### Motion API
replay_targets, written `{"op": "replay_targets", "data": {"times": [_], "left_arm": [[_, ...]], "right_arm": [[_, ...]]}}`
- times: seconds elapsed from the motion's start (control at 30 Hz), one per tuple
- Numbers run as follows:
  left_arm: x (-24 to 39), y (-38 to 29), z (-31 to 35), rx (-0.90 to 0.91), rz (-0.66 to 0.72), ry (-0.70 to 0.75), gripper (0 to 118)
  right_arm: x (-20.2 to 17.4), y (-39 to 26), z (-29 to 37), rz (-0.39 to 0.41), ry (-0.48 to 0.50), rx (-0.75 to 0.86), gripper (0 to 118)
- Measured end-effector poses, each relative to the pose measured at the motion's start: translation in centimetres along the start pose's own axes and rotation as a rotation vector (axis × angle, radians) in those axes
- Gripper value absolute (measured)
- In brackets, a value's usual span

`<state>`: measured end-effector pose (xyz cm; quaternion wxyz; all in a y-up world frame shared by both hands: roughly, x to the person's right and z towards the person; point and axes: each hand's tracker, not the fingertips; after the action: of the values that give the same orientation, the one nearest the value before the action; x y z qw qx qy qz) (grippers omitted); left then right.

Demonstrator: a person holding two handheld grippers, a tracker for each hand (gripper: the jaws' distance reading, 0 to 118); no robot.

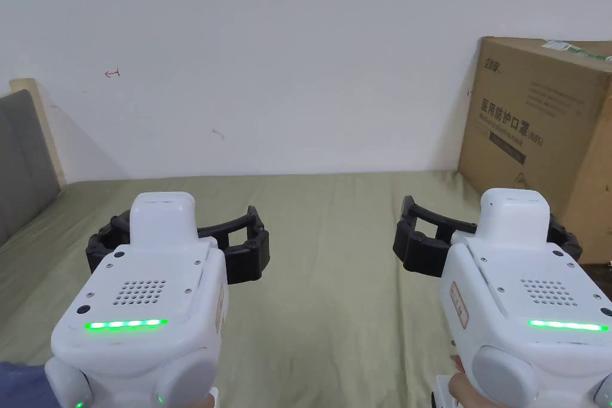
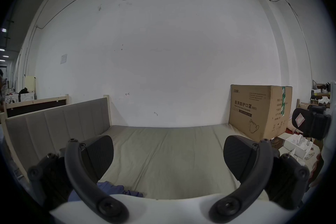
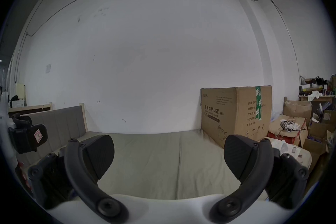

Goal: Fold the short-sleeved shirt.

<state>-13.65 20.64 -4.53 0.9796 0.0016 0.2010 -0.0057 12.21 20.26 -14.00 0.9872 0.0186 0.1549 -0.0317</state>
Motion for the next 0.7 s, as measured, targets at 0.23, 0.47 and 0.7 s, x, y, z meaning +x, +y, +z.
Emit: {"op": "replay_targets", "data": {"times": [0.23, 0.47, 0.7], "left_arm": [[0.00, -0.18, -0.19, -0.015, -0.006, -0.017, 118], [0.33, -0.39, 0.12, -0.007, -0.038, -0.030, 118], [0.44, 0.04, 0.70, 0.030, -0.029, -0.008, 118]], "right_arm": [[0.09, -0.22, -0.41, -0.004, 0.042, -0.031, 118], [0.25, -0.61, -0.71, -0.053, 0.031, -0.064, 118], [0.47, -0.56, -0.84, -0.058, 0.023, -0.071, 118]]}}
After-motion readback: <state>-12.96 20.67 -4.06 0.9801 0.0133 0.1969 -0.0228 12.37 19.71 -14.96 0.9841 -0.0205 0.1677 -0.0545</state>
